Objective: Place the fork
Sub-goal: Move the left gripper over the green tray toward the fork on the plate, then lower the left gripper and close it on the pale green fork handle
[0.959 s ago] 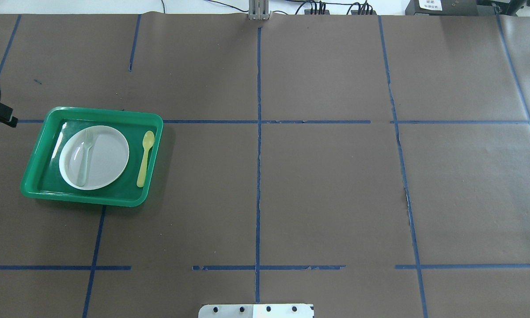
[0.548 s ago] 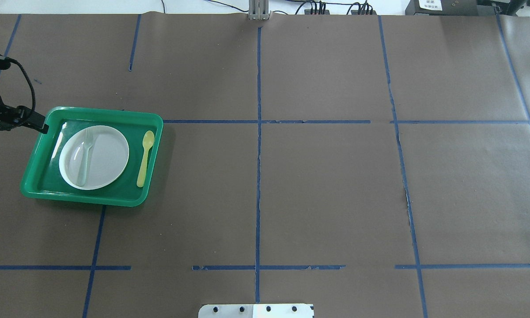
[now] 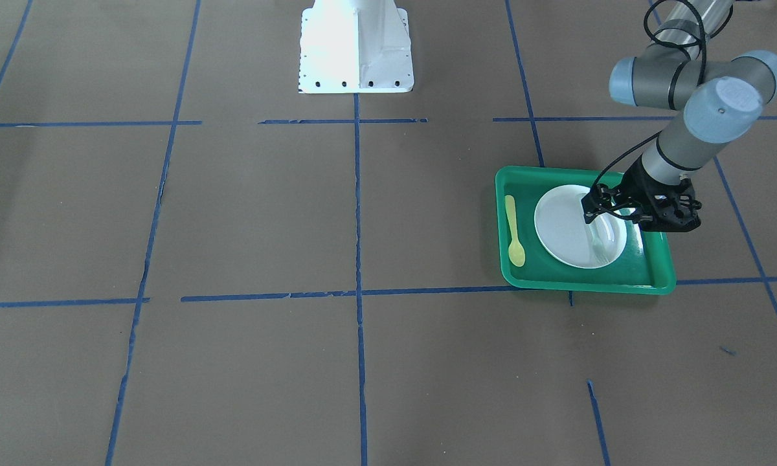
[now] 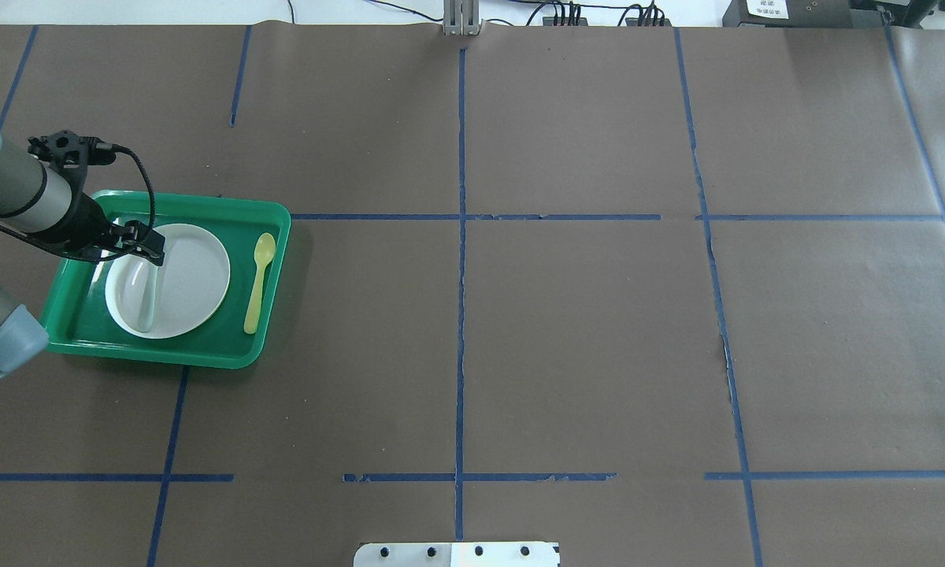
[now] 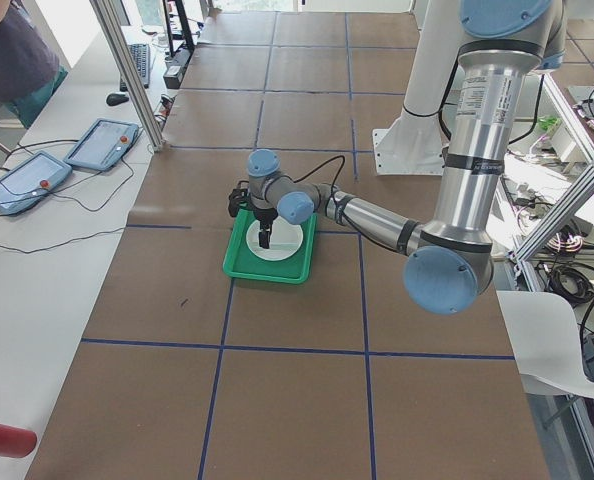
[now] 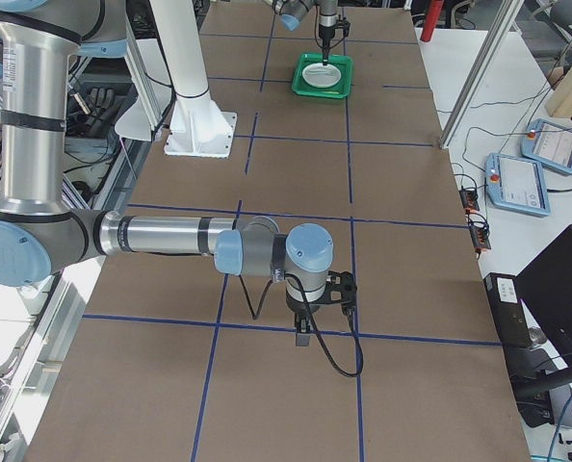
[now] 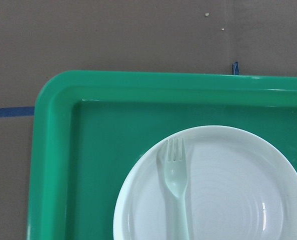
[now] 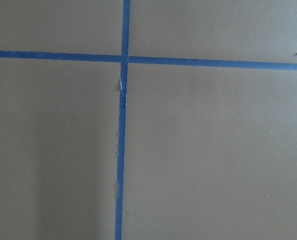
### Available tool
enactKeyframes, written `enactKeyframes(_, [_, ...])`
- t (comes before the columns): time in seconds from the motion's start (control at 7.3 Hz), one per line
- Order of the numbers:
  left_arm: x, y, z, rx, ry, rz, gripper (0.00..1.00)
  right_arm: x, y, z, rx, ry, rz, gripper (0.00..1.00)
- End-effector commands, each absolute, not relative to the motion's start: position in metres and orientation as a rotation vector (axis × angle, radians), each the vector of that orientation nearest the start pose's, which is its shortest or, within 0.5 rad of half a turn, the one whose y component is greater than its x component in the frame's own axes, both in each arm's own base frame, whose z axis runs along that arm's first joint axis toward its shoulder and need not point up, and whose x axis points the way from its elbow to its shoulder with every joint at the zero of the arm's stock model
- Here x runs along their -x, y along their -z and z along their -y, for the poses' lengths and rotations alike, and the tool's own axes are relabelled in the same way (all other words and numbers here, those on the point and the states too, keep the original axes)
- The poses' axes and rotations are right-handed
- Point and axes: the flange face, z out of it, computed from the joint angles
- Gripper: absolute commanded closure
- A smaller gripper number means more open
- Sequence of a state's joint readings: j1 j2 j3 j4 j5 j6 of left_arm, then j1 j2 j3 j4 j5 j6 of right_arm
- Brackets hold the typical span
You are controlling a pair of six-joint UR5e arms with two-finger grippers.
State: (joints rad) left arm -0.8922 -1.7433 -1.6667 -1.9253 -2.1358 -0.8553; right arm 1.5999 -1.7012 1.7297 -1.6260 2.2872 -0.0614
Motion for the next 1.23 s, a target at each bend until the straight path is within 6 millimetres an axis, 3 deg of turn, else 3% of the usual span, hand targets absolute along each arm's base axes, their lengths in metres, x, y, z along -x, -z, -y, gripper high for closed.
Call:
enactKeyframes(0.0, [-0.324, -0.507, 0.502, -0.048, -0.003, -0.823, 0.00, -0.081, -0.650, 0.432, -0.007, 0.020, 0.717, 0.00])
enactKeyframes(0.27, [-0.335, -0.518, 0.497, -0.036, -0.015, -0.824, 0.04, -0.081, -0.650, 0.432, -0.007, 0.021, 0.717, 0.00])
enactKeyframes(0.55, [-0.335, -0.517, 0.497, -0.031, -0.001, -0.825, 0.21, -0.081, -0.650, 0.432, -0.007, 0.021, 0.717, 0.00])
enactKeyframes(0.96, [-0.335, -0.514, 0.497, -0.034, -0.002, -0.828, 0.78, -0.081, -0.650, 0.432, -0.007, 0.021, 0.717, 0.00])
enactKeyframes(1.1, [-0.336, -0.516, 0.497, -0.032, -0.001, -0.826, 0.90, -0.081, -0.650, 0.432, -0.007, 0.021, 0.717, 0.00])
